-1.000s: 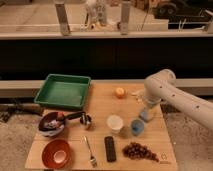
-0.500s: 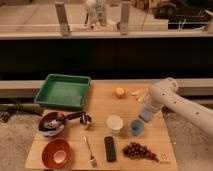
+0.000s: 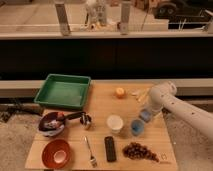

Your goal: Wipe red bowl with sponge

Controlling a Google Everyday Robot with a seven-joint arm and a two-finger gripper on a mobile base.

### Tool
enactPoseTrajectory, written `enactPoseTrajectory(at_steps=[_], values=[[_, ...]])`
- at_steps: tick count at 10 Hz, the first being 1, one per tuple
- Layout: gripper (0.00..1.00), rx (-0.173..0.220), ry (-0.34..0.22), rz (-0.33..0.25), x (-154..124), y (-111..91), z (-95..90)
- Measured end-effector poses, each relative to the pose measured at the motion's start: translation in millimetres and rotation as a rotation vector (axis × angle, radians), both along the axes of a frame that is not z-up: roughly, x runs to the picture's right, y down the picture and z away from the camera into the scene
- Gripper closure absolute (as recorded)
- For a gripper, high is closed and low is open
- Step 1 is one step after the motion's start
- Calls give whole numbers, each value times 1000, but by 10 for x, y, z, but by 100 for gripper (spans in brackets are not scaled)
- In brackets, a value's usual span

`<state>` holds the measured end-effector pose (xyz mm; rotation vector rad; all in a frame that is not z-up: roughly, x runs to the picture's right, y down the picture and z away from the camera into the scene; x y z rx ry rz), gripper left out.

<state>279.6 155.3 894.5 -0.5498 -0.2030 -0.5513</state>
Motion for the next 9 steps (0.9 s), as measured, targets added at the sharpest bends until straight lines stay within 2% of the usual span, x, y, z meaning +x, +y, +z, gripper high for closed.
enactPoseTrajectory(at_steps=[4, 9], values=[[20, -10, -17, -22, 43, -49, 132], [20, -29, -52, -58, 55, -118, 151]])
